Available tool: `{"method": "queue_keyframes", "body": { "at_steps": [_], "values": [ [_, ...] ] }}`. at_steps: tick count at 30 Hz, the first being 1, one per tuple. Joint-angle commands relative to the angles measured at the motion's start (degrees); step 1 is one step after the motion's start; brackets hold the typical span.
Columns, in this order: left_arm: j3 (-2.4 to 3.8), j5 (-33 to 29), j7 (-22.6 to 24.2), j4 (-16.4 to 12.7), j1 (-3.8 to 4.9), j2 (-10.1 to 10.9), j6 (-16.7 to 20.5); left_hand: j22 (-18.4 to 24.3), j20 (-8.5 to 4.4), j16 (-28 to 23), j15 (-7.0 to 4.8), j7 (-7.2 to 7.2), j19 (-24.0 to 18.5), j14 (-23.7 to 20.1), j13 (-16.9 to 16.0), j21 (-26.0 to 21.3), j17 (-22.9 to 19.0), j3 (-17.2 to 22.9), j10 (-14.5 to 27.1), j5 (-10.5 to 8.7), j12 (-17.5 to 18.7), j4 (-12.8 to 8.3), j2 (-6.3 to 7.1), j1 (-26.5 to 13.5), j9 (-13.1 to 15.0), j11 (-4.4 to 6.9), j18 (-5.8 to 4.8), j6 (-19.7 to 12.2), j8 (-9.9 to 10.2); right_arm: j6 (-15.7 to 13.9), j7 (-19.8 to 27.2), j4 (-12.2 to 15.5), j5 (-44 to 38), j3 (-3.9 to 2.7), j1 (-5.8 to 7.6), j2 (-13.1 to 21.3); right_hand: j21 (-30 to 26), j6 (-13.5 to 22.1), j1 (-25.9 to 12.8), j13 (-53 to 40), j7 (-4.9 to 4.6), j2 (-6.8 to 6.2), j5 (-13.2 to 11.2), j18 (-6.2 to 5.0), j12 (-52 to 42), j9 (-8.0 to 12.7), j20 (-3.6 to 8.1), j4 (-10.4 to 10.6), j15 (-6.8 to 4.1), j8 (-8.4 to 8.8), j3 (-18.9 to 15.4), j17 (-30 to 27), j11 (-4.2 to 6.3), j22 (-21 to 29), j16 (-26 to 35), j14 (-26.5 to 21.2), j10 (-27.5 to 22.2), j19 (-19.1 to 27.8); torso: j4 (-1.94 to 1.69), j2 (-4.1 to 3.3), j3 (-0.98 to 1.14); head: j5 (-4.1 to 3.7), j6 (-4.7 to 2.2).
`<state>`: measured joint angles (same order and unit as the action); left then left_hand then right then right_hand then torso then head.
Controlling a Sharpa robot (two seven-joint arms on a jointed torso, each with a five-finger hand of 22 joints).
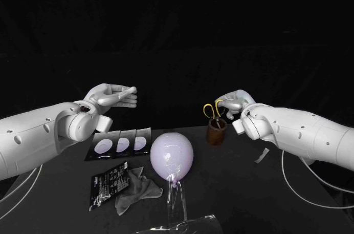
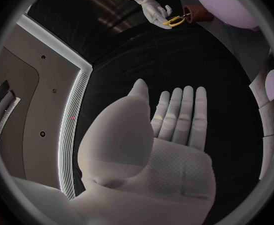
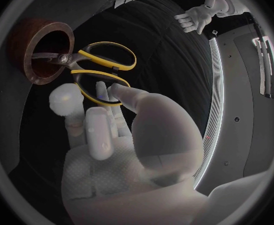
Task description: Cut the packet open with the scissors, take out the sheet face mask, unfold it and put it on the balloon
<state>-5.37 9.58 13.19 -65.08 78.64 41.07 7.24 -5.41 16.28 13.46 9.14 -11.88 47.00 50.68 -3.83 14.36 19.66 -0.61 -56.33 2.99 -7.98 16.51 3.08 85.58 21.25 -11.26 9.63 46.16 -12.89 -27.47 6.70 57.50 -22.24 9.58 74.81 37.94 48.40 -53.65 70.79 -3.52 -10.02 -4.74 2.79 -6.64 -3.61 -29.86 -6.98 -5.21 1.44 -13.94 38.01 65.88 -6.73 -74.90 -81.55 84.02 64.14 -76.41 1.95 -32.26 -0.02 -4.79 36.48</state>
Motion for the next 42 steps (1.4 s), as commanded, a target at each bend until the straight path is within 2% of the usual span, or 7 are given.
{"method": "queue_keyframes", "body": {
  "at_steps": [1,7,13,16,23,33,42],
  "values": [
    [0.05,-0.4,0.8,-0.3,0.04,0.1,-1.2,0.1,0.02,0.3,0.00,-2.68,0.5,0.4,0.0,0.2,0.0,0.3,-0.4,-0.19,-0.2,0.1,-0.34,0.2,-0.1,-0.05,0.83,0.4,-0.3,0.4,-0.4,1.4,-1.3,-0.02,0.03,0.9,0.6,0.1,-0.2,0.0,-0.39,-0.02,0.1,-0.36,0.0,0.0,-0.04,0.0,0.31,0.21,-0.3,0.4,-0.03,-4.5,-0.4,1.0,-0.6,-0.2,0.06,-0.02,0.00,-0.04,-0.07],
    [0.02,-0.4,0.8,-0.5,0.03,0.3,-1.3,0.1,0.02,0.3,0.00,-2.68,0.5,0.4,0.0,0.2,0.0,0.3,-0.4,-0.19,-0.2,0.1,-0.34,0.2,-0.1,-0.05,0.83,0.4,-0.3,1.1,-2.0,3.9,-2.8,-0.02,0.03,2.6,0.3,1.5,-0.6,0.0,-1.19,-0.99,0.1,-0.40,0.1,0.6,-0.57,0.1,0.89,1.65,-1.2,-0.2,-0.79,-4.2,-0.2,1.0,-3.8,-0.7,0.02,0.00,-0.01,-0.11,-0.01],
    [-0.03,-0.4,0.8,-0.6,-0.04,0.4,-1.4,0.1,0.02,0.3,0.00,-2.68,0.5,0.4,0.0,0.2,0.0,0.3,-0.4,-0.19,-0.2,0.1,-0.34,0.2,-0.1,-0.05,0.83,0.4,-0.3,2.4,-3.7,5.5,-5.1,-0.01,0.02,3.7,-1.5,10.8,-0.2,0.0,-2.63,-2.81,0.2,-0.57,0.1,3.6,-1.71,-0.8,2.18,7.99,-3.7,-1.1,-2.33,-3.3,0.0,0.7,-12.9,-0.5,0.00,0.03,-0.06,-0.25,-0.13],
    [-0.03,-0.4,0.8,-0.6,-0.09,0.4,-1.4,0.1,0.02,0.3,0.01,-2.68,0.5,0.4,0.0,0.2,0.0,0.3,-0.4,-0.19,-0.1,0.1,-0.43,0.3,-0.1,-0.05,0.82,0.4,-0.3,3.2,-4.4,5.7,-6.1,-0.01,0.00,4.0,-2.6,11.8,0.2,0.0,-3.20,-2.72,0.2,-0.75,0.1,4.1,-2.15,-1.0,2.61,8.79,-5.2,-1.5,-2.86,-2.8,0.1,0.6,-15.4,-0.3,-0.06,0.00,-0.07,-0.26,-0.16],
    [-0.05,-0.4,0.8,-0.6,-0.19,0.5,-1.5,0.1,0.02,0.3,0.01,-2.68,0.5,0.4,0.0,0.2,0.0,0.4,-0.4,-0.19,-0.1,0.1,-0.48,0.3,-0.1,-0.05,0.82,0.4,-0.3,4.3,-5.4,5.6,-7.3,0.01,-0.14,4.0,-3.6,12.9,0.7,0.2,-3.52,-2.38,0.2,-0.93,0.3,4.8,-2.51,-1.3,2.94,9.42,-6.3,-1.8,-3.23,-2.4,0.2,0.5,-19.8,-0.1,-0.07,-0.04,-0.06,-0.27,-0.15],
    [-0.05,-0.4,1.0,-0.5,-0.49,0.5,-1.4,0.1,0.02,0.3,0.01,-2.67,0.5,0.4,0.0,0.1,0.0,0.4,-0.4,-0.19,-0.1,0.1,-0.52,0.4,-0.2,-0.05,0.82,0.4,-0.3,4.2,-6.0,5.7,-7.7,0.01,-0.19,4.6,-3.5,11.9,1.5,-0.1,-3.68,-1.78,0.3,-0.93,0.0,4.7,-2.62,-1.7,3.01,9.17,-6.4,-1.6,-3.33,-2.3,0.0,0.5,-18.1,-0.2,-0.02,-0.01,-0.07,-0.52,0.01],
    [-0.04,-0.4,1.1,-0.4,-0.70,0.7,-1.3,0.2,0.01,0.3,0.00,-2.66,0.6,0.4,0.0,0.1,0.0,0.4,-0.5,-0.19,-0.1,0.0,-0.60,0.6,-0.2,-0.03,0.82,0.5,-0.3,3.9,-6.9,5.9,-8.8,0.02,-0.19,5.6,-3.6,10.7,5.2,0.0,-3.97,-0.64,7.2,-1.09,0.0,5.5,-2.42,-5.7,2.92,9.25,-3.7,-2.2,-3.46,-2.6,0.1,0.3,-17.8,-0.1,-0.02,0.03,-0.04,-0.54,-0.03]
  ]
}}
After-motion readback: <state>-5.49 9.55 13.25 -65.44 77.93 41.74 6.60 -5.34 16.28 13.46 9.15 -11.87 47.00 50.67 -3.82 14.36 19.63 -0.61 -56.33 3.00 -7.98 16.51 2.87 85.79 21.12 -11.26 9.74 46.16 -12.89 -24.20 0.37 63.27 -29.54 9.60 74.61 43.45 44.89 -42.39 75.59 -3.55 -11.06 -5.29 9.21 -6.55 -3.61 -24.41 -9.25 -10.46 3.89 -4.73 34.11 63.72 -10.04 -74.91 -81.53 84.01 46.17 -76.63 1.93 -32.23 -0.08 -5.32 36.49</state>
